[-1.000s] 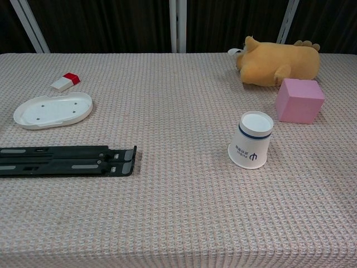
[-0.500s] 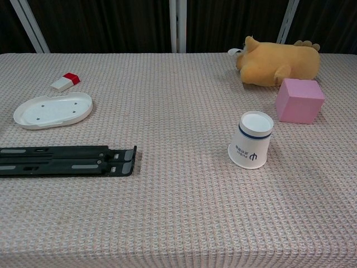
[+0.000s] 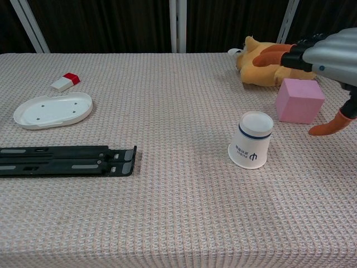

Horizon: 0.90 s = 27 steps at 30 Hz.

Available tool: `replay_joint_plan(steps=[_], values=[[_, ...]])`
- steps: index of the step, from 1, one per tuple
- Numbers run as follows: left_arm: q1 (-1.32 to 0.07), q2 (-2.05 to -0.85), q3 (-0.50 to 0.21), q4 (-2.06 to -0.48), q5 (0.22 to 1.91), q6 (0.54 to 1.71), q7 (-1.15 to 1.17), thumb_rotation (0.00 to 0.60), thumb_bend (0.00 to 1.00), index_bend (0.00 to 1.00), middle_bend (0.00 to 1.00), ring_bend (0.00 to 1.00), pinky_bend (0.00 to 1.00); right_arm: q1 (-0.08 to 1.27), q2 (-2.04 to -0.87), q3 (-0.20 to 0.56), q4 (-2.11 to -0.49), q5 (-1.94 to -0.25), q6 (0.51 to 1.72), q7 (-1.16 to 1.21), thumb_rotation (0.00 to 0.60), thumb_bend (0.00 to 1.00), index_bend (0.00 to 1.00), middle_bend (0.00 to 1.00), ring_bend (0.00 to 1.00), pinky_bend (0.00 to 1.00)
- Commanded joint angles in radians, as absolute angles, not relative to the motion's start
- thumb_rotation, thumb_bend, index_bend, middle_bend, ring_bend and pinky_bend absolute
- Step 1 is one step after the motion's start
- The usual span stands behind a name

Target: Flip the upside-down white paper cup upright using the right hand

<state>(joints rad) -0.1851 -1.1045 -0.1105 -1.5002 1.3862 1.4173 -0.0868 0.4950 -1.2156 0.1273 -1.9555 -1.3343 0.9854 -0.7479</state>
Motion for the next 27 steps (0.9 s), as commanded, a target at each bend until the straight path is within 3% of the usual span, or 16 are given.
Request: replay_joint_plan(steps=[1, 13, 21, 27], values=[[-0.184, -1.103, -0.112, -1.499, 1.389, 1.418, -0.095, 0.600, 0.14, 0.03, 0.00, 0.00, 0.00, 0.565, -1.300, 0.137, -1.917, -1.223, 0.940, -0.843, 0.600, 0.04, 0.00, 0.01, 0.00, 0.00], [-0.181, -1.095, -0.113, -1.498, 1.386, 1.406, -0.117, 0.600, 0.15, 0.03, 0.00, 0.00, 0.00, 0.651, -1.417, 0.109, -1.832, -1.149, 0.944, -0.897, 0.600, 0.05, 0.00, 0.12, 0.00, 0.00], [-0.179, -1.088, -0.117, -1.497, 1.378, 1.398, -0.141, 0.600, 0.14, 0.03, 0.00, 0.00, 0.00, 0.675, -1.441, 0.085, -1.808, -1.156, 0.964, -0.897, 0.600, 0.08, 0.00, 0.31, 0.00, 0.00], [-0.177, -1.083, -0.117, -1.503, 1.383, 1.399, -0.146, 0.600, 0.14, 0.03, 0.00, 0.00, 0.00, 0.689, -1.453, 0.065, -1.789, -1.172, 0.971, -0.887, 0.600, 0.14, 0.00, 0.37, 0.00, 0.00]])
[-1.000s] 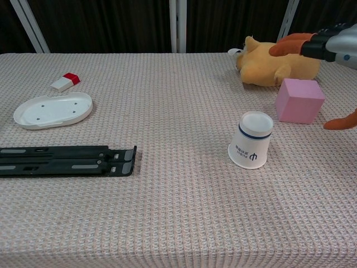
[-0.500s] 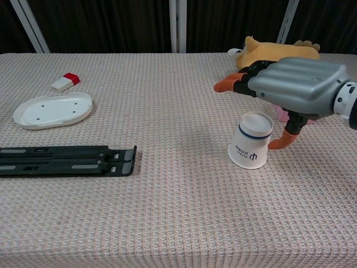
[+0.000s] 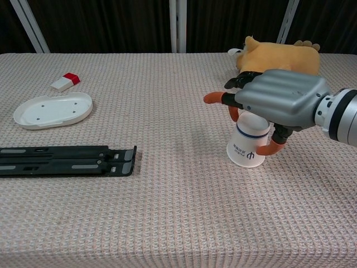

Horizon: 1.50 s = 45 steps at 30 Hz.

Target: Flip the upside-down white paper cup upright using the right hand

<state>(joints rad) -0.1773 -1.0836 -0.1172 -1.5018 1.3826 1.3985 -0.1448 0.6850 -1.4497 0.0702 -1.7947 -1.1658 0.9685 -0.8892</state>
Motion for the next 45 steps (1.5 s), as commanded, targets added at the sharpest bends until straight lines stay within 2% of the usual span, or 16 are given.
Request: replay_joint_plan(steps=[1, 5, 9, 15, 19, 22, 28, 31, 33, 37, 41, 45], values=[[-0.176, -1.082, -0.117, -1.503, 1.383, 1.398, -0.148, 0.600, 0.14, 0.03, 0.00, 0.00, 0.00, 0.690, -1.455, 0.062, -1.785, -1.179, 0.976, -0.884, 0.600, 0.15, 0.00, 0.39, 0.01, 0.00], [-0.177, -1.080, -0.118, -1.503, 1.379, 1.392, -0.154, 0.600, 0.15, 0.03, 0.00, 0.00, 0.00, 0.689, -1.455, 0.060, -1.775, -1.214, 0.998, -0.854, 0.600, 0.18, 0.03, 0.50, 0.06, 0.00], [-0.175, -1.078, -0.119, -1.503, 1.378, 1.392, -0.157, 0.600, 0.15, 0.03, 0.00, 0.00, 0.00, 0.684, -1.454, 0.079, -1.759, -1.248, 1.015, -0.750, 0.600, 0.18, 0.04, 0.53, 0.08, 0.00], [-0.173, -1.075, -0.121, -1.506, 1.380, 1.397, -0.154, 0.600, 0.14, 0.03, 0.00, 0.00, 0.00, 0.667, -1.514, 0.152, -1.640, -1.297, 0.987, -0.232, 0.600, 0.18, 0.05, 0.56, 0.12, 0.00], [-0.175, -1.077, -0.123, -1.502, 1.377, 1.393, -0.155, 0.600, 0.14, 0.03, 0.00, 0.00, 0.00, 0.662, -1.556, 0.183, -1.567, -1.297, 0.917, 0.150, 0.600, 0.19, 0.06, 0.56, 0.12, 0.00], [-0.175, -1.076, -0.123, -1.500, 1.376, 1.390, -0.158, 0.600, 0.14, 0.03, 0.00, 0.00, 0.00, 0.666, -1.576, 0.196, -1.517, -1.299, 0.872, 0.332, 0.600, 0.19, 0.06, 0.56, 0.12, 0.00], [-0.178, -1.072, -0.120, -1.495, 1.379, 1.379, -0.169, 0.600, 0.14, 0.03, 0.00, 0.00, 0.00, 0.678, -1.587, 0.216, -1.464, -1.285, 0.792, 0.545, 0.600, 0.19, 0.06, 0.55, 0.12, 0.00], [-0.178, -1.071, -0.119, -1.494, 1.381, 1.376, -0.172, 0.600, 0.15, 0.03, 0.00, 0.00, 0.00, 0.683, -1.583, 0.211, -1.436, -1.303, 0.784, 0.562, 0.600, 0.18, 0.04, 0.49, 0.08, 0.00], [-0.178, -1.070, -0.119, -1.494, 1.380, 1.376, -0.174, 0.600, 0.14, 0.03, 0.00, 0.00, 0.00, 0.684, -1.579, 0.203, -1.424, -1.318, 0.788, 0.553, 0.600, 0.17, 0.00, 0.38, 0.02, 0.00], [-0.178, -1.070, -0.119, -1.493, 1.380, 1.374, -0.175, 0.600, 0.15, 0.03, 0.00, 0.00, 0.00, 0.682, -1.558, 0.189, -1.425, -1.355, 0.808, 0.544, 0.600, 0.14, 0.00, 0.15, 0.00, 0.00], [-0.178, -1.070, -0.118, -1.496, 1.382, 1.374, -0.175, 0.600, 0.15, 0.03, 0.00, 0.00, 0.00, 0.683, -1.532, 0.169, -1.427, -1.419, 0.850, 0.489, 0.600, 0.10, 0.00, 0.05, 0.00, 0.00], [-0.178, -1.068, -0.118, -1.497, 1.382, 1.374, -0.179, 0.600, 0.14, 0.03, 0.00, 0.00, 0.00, 0.694, -1.496, 0.145, -1.437, -1.482, 0.890, 0.331, 0.600, 0.09, 0.00, 0.04, 0.00, 0.00]])
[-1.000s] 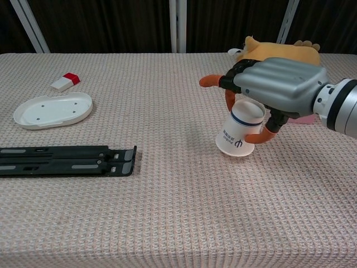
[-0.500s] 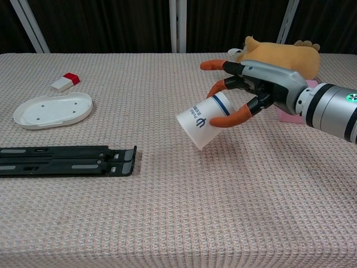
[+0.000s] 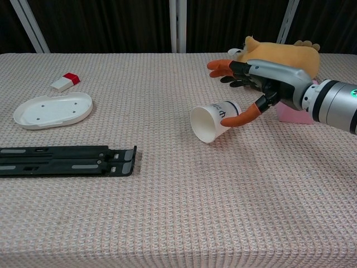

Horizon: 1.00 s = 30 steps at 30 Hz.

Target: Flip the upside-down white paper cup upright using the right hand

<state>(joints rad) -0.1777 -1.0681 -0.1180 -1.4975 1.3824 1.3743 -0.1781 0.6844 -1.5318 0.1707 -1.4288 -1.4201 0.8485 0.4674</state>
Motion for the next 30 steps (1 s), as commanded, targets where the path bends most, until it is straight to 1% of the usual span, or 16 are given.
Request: replay_joint_plan(steps=[1, 6, 9, 12, 16, 20, 23, 30], values=[[-0.178, -1.068, -0.118, -1.497, 1.381, 1.374, -0.179, 0.600, 0.15, 0.03, 0.00, 0.00, 0.00, 0.698, -1.489, 0.140, -1.441, -1.491, 0.893, 0.283, 0.600, 0.09, 0.00, 0.04, 0.00, 0.00], [-0.178, -1.067, -0.119, -1.498, 1.378, 1.370, -0.180, 0.600, 0.14, 0.03, 0.00, 0.00, 0.00, 0.726, -1.479, 0.129, -1.465, -1.506, 0.893, -0.039, 0.600, 0.09, 0.00, 0.05, 0.00, 0.00], [-0.179, -1.067, -0.119, -1.497, 1.377, 1.367, -0.180, 0.600, 0.15, 0.03, 0.00, 0.00, 0.00, 0.742, -1.501, 0.133, -1.467, -1.490, 0.895, -0.229, 0.600, 0.09, 0.00, 0.05, 0.00, 0.00], [-0.179, -1.066, -0.119, -1.496, 1.376, 1.366, -0.184, 0.600, 0.15, 0.03, 0.00, 0.00, 0.00, 0.753, -1.538, 0.141, -1.456, -1.450, 0.888, -0.352, 0.600, 0.09, 0.00, 0.05, 0.00, 0.00], [-0.177, -1.062, -0.120, -1.493, 1.376, 1.366, -0.199, 0.600, 0.15, 0.03, 0.00, 0.00, 0.00, 0.760, -1.585, 0.147, -1.435, -1.398, 0.886, -0.414, 0.600, 0.09, 0.00, 0.07, 0.00, 0.00], [-0.177, -1.055, -0.119, -1.492, 1.378, 1.363, -0.210, 0.600, 0.15, 0.03, 0.00, 0.00, 0.00, 0.773, -1.616, 0.144, -1.416, -1.380, 0.873, -0.413, 0.600, 0.09, 0.00, 0.11, 0.00, 0.00], [-0.175, -1.053, -0.120, -1.492, 1.377, 1.365, -0.215, 0.600, 0.14, 0.03, 0.00, 0.00, 0.00, 0.784, -1.628, 0.140, -1.398, -1.378, 0.862, -0.410, 0.600, 0.10, 0.00, 0.15, 0.00, 0.00], [-0.178, -1.047, -0.116, -1.490, 1.378, 1.352, -0.216, 0.600, 0.15, 0.03, 0.00, 0.00, 0.00, 0.791, -1.656, 0.131, -1.366, -1.383, 0.876, -0.405, 0.600, 0.17, 0.00, 0.31, 0.00, 0.00]])
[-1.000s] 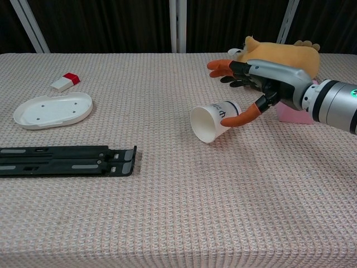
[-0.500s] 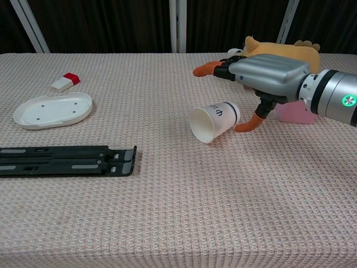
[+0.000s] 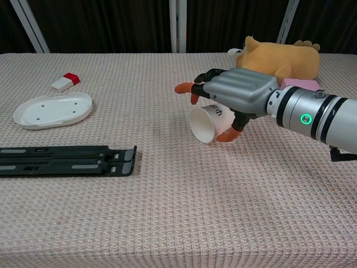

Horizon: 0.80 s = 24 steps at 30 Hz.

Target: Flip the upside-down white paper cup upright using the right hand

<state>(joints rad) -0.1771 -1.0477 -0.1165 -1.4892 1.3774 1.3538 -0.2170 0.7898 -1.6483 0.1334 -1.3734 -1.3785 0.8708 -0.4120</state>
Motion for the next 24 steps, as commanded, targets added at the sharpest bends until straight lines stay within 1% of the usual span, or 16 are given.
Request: replay_joint_plan(steps=[1, 6, 9, 11, 13, 15, 19, 22, 24], values=[[-0.178, -1.047, -0.116, -1.490, 1.377, 1.351, -0.215, 0.600, 0.15, 0.03, 0.00, 0.00, 0.00, 0.792, -1.660, 0.129, -1.364, -1.384, 0.876, -0.398, 0.600, 0.18, 0.00, 0.32, 0.00, 0.00], [-0.178, -1.046, -0.116, -1.492, 1.376, 1.351, -0.214, 0.600, 0.15, 0.03, 0.00, 0.00, 0.00, 0.795, -1.667, 0.122, -1.351, -1.406, 0.893, -0.362, 0.600, 0.20, 0.00, 0.40, 0.00, 0.00], [-0.177, -1.046, -0.116, -1.492, 1.375, 1.354, -0.214, 0.600, 0.15, 0.03, 0.00, 0.00, 0.00, 0.782, -1.657, 0.131, -1.364, -1.427, 0.940, -0.300, 0.600, 0.21, 0.00, 0.41, 0.00, 0.00], [-0.176, -1.046, -0.116, -1.491, 1.375, 1.354, -0.214, 0.600, 0.15, 0.03, 0.00, 0.00, 0.00, 0.764, -1.647, 0.141, -1.378, -1.441, 0.981, -0.208, 0.600, 0.21, 0.00, 0.41, 0.00, 0.00], [-0.176, -1.046, -0.117, -1.491, 1.374, 1.355, -0.214, 0.600, 0.15, 0.03, 0.00, 0.00, 0.00, 0.738, -1.643, 0.153, -1.389, -1.444, 1.022, -0.059, 0.600, 0.20, 0.00, 0.41, 0.00, 0.00], [-0.176, -1.046, -0.117, -1.491, 1.373, 1.355, -0.214, 0.600, 0.15, 0.03, 0.00, 0.00, 0.00, 0.719, -1.644, 0.156, -1.387, -1.437, 1.034, 0.084, 0.600, 0.20, 0.00, 0.42, 0.01, 0.00], [-0.177, -1.049, -0.117, -1.491, 1.375, 1.355, -0.208, 0.600, 0.15, 0.03, 0.00, 0.00, 0.00, 0.682, -1.664, 0.171, -1.364, -1.394, 1.019, 0.428, 0.600, 0.19, 0.00, 0.42, 0.01, 0.00], [-0.179, -1.052, -0.116, -1.489, 1.374, 1.352, -0.200, 0.600, 0.15, 0.03, 0.00, 0.00, 0.00, 0.662, -1.689, 0.187, -1.330, -1.362, 0.999, 0.633, 0.600, 0.18, 0.00, 0.42, 0.02, 0.00], [-0.180, -1.056, -0.117, -1.486, 1.373, 1.350, -0.196, 0.600, 0.15, 0.03, 0.00, 0.00, 0.00, 0.658, -1.703, 0.188, -1.296, -1.358, 0.983, 0.712, 0.600, 0.18, 0.00, 0.43, 0.04, 0.00]])
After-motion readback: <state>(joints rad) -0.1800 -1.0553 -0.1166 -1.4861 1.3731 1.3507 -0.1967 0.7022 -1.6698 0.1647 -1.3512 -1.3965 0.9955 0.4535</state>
